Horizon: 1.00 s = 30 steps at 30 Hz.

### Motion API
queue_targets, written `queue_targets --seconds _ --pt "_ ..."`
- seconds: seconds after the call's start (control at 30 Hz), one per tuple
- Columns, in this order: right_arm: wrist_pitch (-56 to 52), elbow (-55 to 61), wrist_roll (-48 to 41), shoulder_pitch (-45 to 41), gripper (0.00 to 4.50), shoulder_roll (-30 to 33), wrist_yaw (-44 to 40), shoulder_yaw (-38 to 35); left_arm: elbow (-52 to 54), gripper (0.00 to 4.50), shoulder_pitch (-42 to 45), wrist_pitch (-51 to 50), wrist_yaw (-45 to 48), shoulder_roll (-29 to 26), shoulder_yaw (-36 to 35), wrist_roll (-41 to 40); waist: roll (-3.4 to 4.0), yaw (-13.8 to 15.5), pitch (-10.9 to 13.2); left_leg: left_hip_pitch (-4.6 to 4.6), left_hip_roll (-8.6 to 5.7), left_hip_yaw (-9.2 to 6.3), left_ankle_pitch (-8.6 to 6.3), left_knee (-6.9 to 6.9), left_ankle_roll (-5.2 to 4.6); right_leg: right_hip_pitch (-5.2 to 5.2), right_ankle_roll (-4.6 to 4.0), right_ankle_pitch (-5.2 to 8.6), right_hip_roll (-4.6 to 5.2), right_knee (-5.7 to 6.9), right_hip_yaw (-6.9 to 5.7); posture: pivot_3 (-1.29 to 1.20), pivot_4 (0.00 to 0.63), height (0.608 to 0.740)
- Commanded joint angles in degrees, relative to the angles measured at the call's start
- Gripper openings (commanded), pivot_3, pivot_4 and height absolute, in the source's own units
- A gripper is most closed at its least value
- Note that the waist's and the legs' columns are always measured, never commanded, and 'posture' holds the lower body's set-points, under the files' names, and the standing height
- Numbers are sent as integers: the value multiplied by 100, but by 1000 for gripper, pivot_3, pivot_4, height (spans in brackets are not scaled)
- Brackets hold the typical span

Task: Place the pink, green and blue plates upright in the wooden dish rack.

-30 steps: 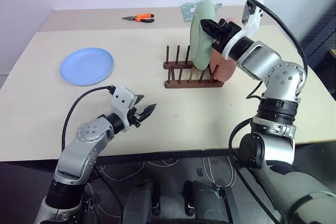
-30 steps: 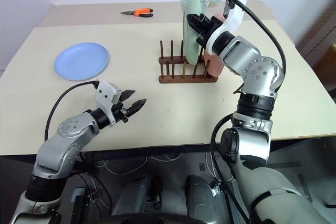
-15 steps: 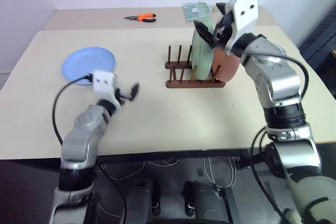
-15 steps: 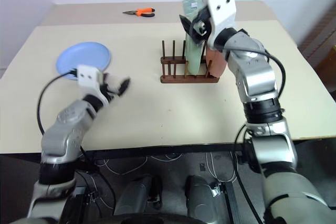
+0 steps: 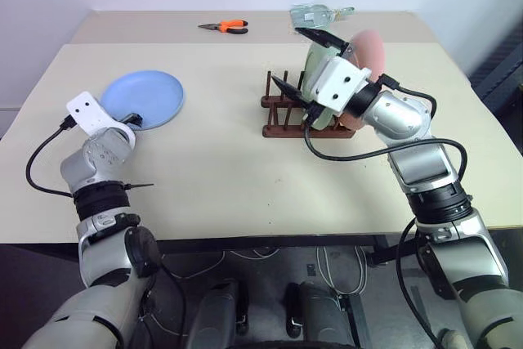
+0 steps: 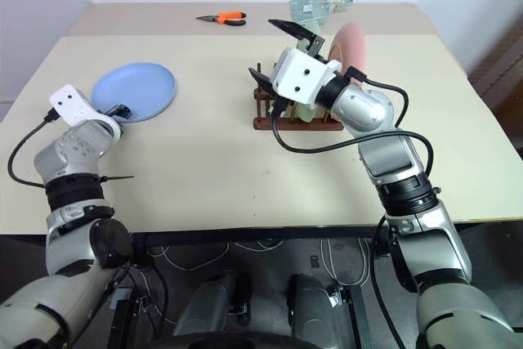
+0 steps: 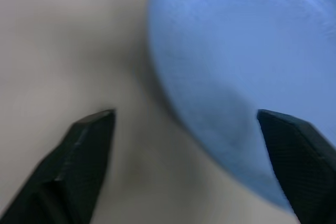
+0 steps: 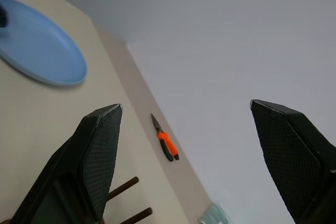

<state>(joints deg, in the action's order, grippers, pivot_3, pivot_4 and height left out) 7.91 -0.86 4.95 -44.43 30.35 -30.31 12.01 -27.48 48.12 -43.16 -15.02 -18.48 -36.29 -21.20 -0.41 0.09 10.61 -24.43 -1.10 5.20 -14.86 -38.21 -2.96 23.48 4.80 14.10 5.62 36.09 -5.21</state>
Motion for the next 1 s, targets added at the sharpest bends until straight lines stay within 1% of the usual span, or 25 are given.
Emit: queue_targets --seconds 0.03,0.2,0.3,0.33,0.4,0.43,0.5,0.57,0.7,0.9,1.0 --pt "57 419 44 24 4031 -60 -106 -48 -132 2633 151 71 185 -45 -11 -218 0 -9 0 1 0 0 1 0 1 0 0 0 0 0 0 0 150 740" --pt "46 644 165 229 4031 -67 -253 18 -255 64 232 54 178 -60 -183 -504 -1 -1 -1 3 -1 -1 2 0 4 -3 0 0 -1 0 0 0 150 740" --pt "38 689 168 272 4031 -71 -378 49 -75 19 165 178 426 -96 -1 -542 0 -26 -2 8 -2 1 2 1 5 -5 0 0 0 0 -1 0 150 740" --pt "-13 720 97 285 4266 -80 -498 84 283 0 85 298 673 -53 140 -601 0 -46 -2 8 -1 1 2 2 5 -5 0 0 -1 1 -1 0 150 740" --pt "6 764 101 293 4266 -57 -746 220 1164 0 -73 325 1094 84 386 -844 -2 -68 0 7 -1 0 3 2 6 -5 0 0 -2 1 -1 0 150 740" --pt "32 771 137 294 4266 -51 -814 253 1431 0 -127 289 1182 134 444 -921 -4 -66 0 7 -1 0 3 2 6 -5 0 0 -1 1 0 0 150 740" --pt "32 786 359 290 4266 -89 -1005 542 2384 0 -323 -111 1324 144 865 -1023 -10 -78 4 6 -1 -2 4 1 7 -5 0 0 -2 1 0 0 150 740" --pt "56 761 538 266 4266 -156 -1086 753 3164 0 -413 -594 1194 200 1082 -1184 -11 -87 5 7 -1 -3 4 2 8 -5 0 0 -2 2 0 0 150 740" --pt "251 408 1018 58 4266 -378 -882 973 4328 0 -272 -1858 579 520 1002 -1935 -11 -90 5 9 0 -7 6 2 11 -6 -1 0 -2 3 2 0 150 740" --pt "664 -290 1841 -263 4266 -371 -457 1110 5046 0 -56 -3084 -107 784 692 -2495 -12 -87 5 9 -1 -11 9 1 14 -6 -1 0 -4 5 2 0 150 740" --pt "817 -501 1989 -307 4266 -369 -390 1106 5213 0 92 -3459 -357 957 451 -2711 -13 -73 6 9 -1 -15 9 1 14 -8 -1 0 -5 4 1 0 150 740"
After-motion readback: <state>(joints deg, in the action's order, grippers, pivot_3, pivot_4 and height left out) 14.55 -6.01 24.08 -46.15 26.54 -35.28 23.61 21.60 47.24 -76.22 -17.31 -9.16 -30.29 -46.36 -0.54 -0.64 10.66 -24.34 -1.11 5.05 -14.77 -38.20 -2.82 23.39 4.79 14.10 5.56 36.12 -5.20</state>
